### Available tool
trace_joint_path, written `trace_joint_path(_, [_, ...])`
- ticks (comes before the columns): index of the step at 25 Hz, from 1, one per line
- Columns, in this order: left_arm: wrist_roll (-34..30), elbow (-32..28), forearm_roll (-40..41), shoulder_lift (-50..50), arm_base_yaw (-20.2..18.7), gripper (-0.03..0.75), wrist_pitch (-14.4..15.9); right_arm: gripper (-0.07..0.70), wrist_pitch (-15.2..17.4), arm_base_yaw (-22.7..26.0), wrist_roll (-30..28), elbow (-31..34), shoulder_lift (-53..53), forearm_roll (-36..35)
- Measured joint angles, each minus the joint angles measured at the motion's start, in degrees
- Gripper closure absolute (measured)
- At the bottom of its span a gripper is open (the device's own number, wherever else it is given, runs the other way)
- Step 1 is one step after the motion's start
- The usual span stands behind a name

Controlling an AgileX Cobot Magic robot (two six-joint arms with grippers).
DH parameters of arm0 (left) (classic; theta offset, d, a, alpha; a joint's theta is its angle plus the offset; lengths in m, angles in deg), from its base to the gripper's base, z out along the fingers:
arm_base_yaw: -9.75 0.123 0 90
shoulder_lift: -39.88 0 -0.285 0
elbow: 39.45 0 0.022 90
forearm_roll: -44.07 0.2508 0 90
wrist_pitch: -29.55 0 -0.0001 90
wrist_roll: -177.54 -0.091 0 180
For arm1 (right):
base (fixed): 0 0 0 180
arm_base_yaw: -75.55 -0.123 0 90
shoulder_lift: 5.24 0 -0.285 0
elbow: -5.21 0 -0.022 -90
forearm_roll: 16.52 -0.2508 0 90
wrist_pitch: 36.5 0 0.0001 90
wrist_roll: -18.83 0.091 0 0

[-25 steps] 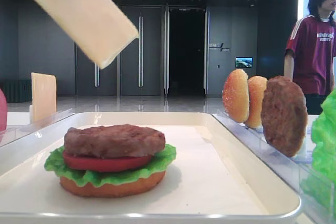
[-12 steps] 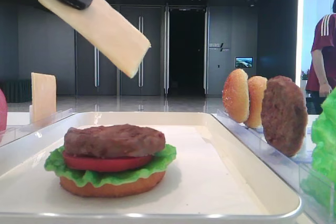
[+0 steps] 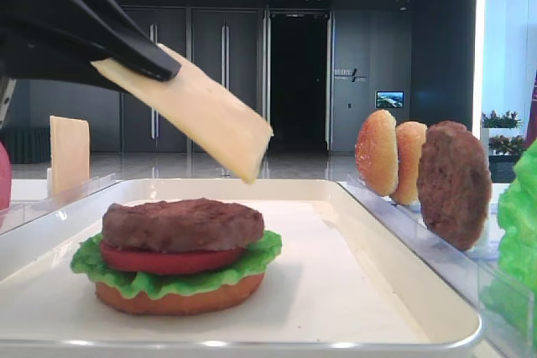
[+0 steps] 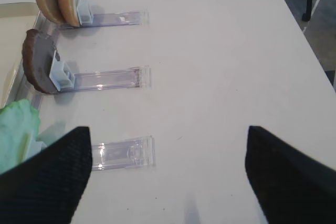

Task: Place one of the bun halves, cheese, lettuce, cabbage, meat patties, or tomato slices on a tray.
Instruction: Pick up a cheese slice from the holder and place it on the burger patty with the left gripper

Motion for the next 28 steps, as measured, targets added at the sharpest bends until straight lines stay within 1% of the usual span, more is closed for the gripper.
trace_joint_path(5, [-0.1,0.0,-0.2,-2.0,0.0,0.689,0.0,0.039,0.0,0.0,0.0,0.0,0.0,0.0])
trace_joint_path(10, [-0.1,0.1,-0.5,-2.8,0.0,0.689,-2.4,0.039,0.0,0.0,0.0,0.0,0.0,0.0])
trace_joint_path(16, [0.1,0.1,-0.6,-2.9,0.0,0.689,-2.6,0.039,0.0,0.0,0.0,0.0,0.0,0.0])
trace_joint_path(21, [2.6,0.1,-0.4,-2.9,0.0,0.689,-2.7,0.039,0.0,0.0,0.0,0.0,0.0,0.0])
trace_joint_path(25, [3.4,0.1,0.4,-2.9,0.0,0.689,-2.7,0.039,0.0,0.0,0.0,0.0,0.0,0.0])
trace_joint_path(28, [4.4,0.1,0.8,-2.9,0.0,0.689,-3.7,0.039,0.0,0.0,0.0,0.0,0.0,0.0])
